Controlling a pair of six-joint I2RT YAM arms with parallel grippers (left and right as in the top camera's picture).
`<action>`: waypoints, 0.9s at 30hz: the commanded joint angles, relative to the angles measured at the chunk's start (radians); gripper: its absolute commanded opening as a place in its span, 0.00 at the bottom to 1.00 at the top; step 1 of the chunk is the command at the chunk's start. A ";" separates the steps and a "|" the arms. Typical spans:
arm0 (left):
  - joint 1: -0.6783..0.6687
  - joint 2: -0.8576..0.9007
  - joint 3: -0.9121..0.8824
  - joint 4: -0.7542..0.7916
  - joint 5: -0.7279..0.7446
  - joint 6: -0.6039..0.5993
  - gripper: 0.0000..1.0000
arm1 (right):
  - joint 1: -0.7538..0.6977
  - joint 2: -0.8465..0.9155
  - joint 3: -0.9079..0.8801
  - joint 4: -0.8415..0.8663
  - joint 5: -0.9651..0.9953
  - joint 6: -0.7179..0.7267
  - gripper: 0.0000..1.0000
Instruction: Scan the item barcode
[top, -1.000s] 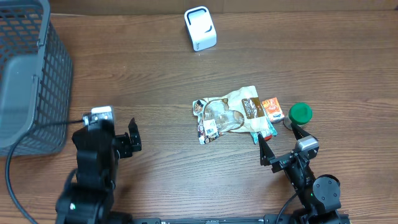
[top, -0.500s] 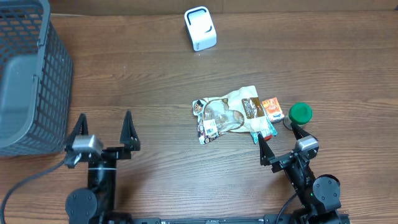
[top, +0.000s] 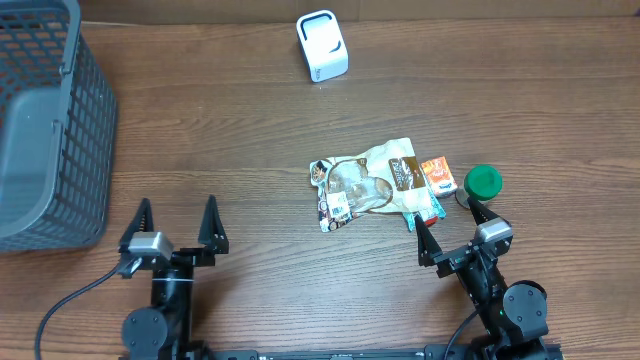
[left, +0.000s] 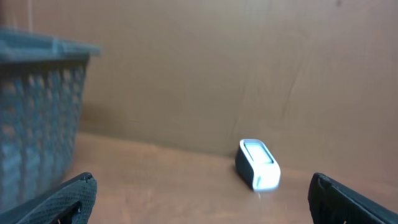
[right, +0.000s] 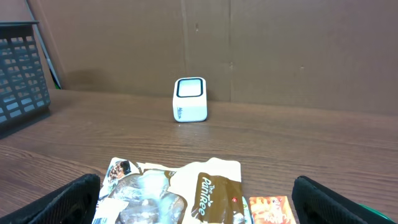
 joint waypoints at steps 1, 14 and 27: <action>0.008 -0.014 -0.047 0.006 0.043 -0.035 1.00 | -0.005 -0.009 -0.011 0.003 -0.005 0.004 1.00; 0.013 -0.014 -0.057 -0.176 0.069 0.140 1.00 | -0.005 -0.009 -0.011 0.003 -0.005 0.004 1.00; 0.011 -0.013 -0.057 -0.177 0.049 0.229 1.00 | -0.005 -0.009 -0.011 0.003 -0.005 0.004 1.00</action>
